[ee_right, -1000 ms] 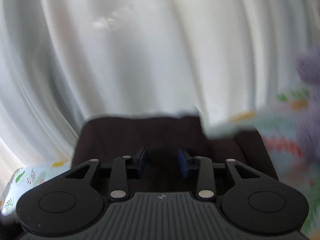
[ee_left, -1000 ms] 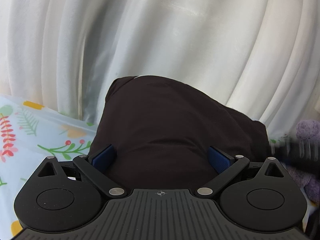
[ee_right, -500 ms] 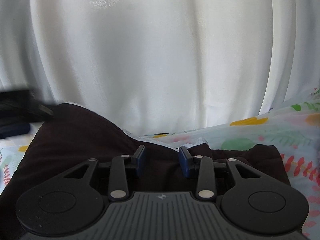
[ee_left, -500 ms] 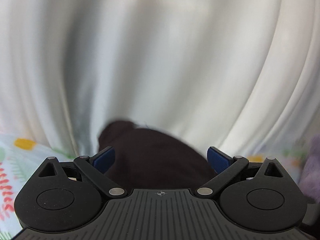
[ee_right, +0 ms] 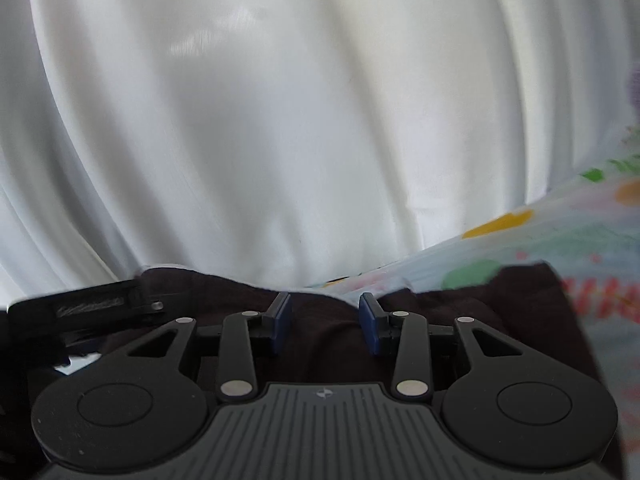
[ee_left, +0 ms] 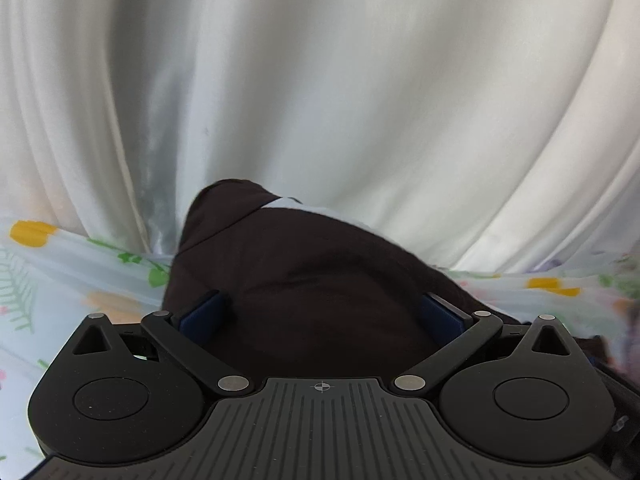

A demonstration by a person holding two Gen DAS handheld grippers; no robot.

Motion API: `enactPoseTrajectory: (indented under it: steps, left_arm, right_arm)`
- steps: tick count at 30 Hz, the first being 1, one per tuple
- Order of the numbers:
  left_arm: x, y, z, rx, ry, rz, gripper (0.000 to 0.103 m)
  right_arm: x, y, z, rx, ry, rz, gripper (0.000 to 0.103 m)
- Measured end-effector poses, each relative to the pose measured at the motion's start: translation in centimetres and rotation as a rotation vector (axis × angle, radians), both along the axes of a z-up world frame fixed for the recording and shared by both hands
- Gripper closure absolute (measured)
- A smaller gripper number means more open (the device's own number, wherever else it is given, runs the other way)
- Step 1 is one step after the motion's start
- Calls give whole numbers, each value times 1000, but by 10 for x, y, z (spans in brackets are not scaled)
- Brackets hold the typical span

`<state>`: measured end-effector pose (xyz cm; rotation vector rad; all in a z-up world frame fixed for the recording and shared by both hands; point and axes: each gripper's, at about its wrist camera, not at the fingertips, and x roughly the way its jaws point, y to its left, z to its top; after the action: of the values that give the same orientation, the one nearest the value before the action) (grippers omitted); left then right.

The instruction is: Fold large clothes

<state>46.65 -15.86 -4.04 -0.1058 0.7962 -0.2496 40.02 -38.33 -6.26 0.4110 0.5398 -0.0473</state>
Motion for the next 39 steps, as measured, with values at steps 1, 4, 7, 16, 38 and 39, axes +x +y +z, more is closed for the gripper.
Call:
enactPoseTrajectory:
  steps: [1, 4, 7, 16, 38, 39]
  left_arm:
    - [-10, 10, 8, -38, -16, -12, 0]
    - [-51, 41, 25, -140, -94, -8, 0]
    - [-78, 47, 16, -180, -139, -15, 0]
    - [-113, 78, 21, -207, -58, 19, 0]
    - [-280, 90, -13, 6, -54, -133, 0]
    - [-278, 90, -16, 12, -37, -117, 0]
  right_arm:
    - [-16, 0, 6, -17, -13, -4, 60]
    - [-54, 2, 2, -138, -39, -74, 27]
    - [-57, -19, -28, -34, -21, -114, 27]
    - [-125, -52, -18, 254, -57, -117, 26]
    - [-244, -45, -55, 827, -3, -53, 71]
    - [-246, -44, -53, 772, 3, -68, 71]
